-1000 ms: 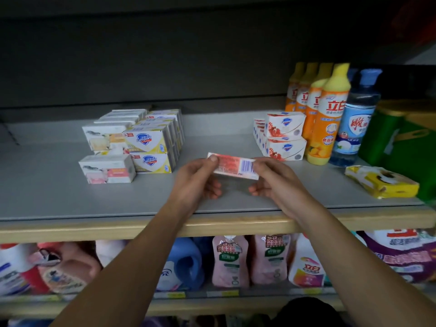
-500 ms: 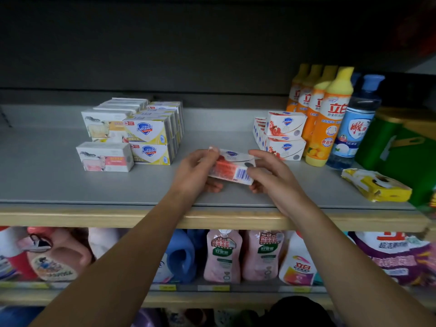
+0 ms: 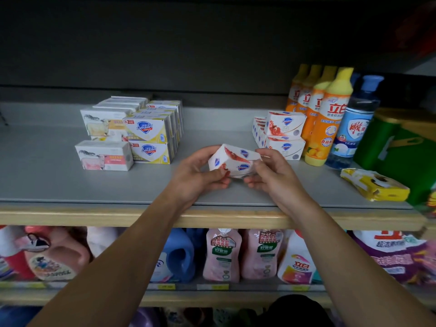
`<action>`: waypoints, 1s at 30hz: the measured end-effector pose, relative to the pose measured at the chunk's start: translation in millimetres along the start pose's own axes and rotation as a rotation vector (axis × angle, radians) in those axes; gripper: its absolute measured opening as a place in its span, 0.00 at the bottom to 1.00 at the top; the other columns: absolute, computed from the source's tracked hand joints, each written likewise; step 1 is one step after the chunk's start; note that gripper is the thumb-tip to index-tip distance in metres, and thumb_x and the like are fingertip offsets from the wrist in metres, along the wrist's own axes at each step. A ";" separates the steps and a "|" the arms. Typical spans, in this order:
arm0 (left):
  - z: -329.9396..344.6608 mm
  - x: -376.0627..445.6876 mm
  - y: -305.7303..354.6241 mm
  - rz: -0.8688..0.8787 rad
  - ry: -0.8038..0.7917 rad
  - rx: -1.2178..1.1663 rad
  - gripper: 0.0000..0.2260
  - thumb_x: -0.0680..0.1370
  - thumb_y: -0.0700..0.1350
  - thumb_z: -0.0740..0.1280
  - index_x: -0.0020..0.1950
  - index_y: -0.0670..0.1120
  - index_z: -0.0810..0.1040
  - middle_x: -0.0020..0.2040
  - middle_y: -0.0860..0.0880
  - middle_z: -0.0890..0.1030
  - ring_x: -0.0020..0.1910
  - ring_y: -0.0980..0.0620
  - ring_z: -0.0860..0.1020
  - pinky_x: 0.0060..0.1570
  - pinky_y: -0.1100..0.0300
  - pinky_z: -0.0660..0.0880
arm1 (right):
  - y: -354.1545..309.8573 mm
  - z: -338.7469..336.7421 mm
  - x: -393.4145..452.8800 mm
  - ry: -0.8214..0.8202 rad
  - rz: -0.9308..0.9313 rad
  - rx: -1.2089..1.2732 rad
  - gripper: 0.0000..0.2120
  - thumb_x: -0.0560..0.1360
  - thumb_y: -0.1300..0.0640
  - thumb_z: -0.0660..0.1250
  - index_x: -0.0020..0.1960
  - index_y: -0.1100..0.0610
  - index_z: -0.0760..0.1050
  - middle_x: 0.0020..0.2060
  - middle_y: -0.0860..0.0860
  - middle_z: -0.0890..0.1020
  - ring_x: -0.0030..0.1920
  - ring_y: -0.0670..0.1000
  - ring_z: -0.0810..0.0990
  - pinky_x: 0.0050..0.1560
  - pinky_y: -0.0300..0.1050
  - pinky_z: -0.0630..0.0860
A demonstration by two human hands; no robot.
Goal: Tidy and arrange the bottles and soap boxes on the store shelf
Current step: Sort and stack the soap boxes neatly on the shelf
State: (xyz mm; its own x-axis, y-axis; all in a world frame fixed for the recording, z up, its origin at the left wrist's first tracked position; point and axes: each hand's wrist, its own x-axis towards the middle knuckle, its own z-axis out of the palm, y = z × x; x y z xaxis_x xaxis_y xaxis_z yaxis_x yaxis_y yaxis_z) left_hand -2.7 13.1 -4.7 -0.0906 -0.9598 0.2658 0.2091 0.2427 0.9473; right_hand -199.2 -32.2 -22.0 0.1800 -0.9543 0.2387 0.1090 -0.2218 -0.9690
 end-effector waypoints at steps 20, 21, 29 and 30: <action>4.4 3.1 1.7 -0.038 0.188 0.106 0.08 0.81 0.45 0.62 0.53 0.45 0.80 0.40 0.45 0.80 0.31 0.51 0.75 0.31 0.61 0.73 | -2.9 0.5 -7.2 -0.014 -0.132 -0.371 0.16 0.74 0.56 0.72 0.56 0.39 0.74 0.55 0.42 0.81 0.46 0.44 0.81 0.42 0.37 0.77; 4.9 3.7 0.2 -0.015 0.238 0.202 0.09 0.81 0.47 0.63 0.52 0.47 0.82 0.38 0.50 0.80 0.31 0.54 0.75 0.31 0.64 0.71 | -3.0 0.7 -7.4 -0.007 -0.134 -0.360 0.15 0.75 0.56 0.72 0.56 0.40 0.74 0.55 0.42 0.82 0.45 0.43 0.82 0.40 0.35 0.76; 8.8 4.2 -0.1 0.050 0.339 0.608 0.08 0.76 0.48 0.70 0.54 0.51 0.82 0.51 0.52 0.82 0.44 0.55 0.81 0.47 0.59 0.78 | -6.1 6.2 -5.8 0.088 -0.071 -0.521 0.17 0.75 0.54 0.72 0.62 0.51 0.74 0.52 0.45 0.82 0.48 0.41 0.82 0.46 0.33 0.78; 8.7 4.8 0.0 0.040 0.330 0.636 0.10 0.75 0.48 0.71 0.57 0.50 0.81 0.52 0.51 0.81 0.46 0.52 0.81 0.48 0.57 0.78 | -8.4 6.8 -6.2 0.073 -0.049 -0.528 0.17 0.75 0.53 0.71 0.63 0.52 0.74 0.53 0.45 0.82 0.49 0.43 0.82 0.48 0.35 0.79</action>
State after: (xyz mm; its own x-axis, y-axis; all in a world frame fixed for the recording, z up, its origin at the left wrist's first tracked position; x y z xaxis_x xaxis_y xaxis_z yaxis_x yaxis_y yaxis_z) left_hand -11.6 9.7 -1.9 0.2255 -0.9165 0.3303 -0.4113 0.2178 0.8851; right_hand -194.6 -23.1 -14.9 0.1162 -0.9477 0.2973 -0.3948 -0.3187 -0.8617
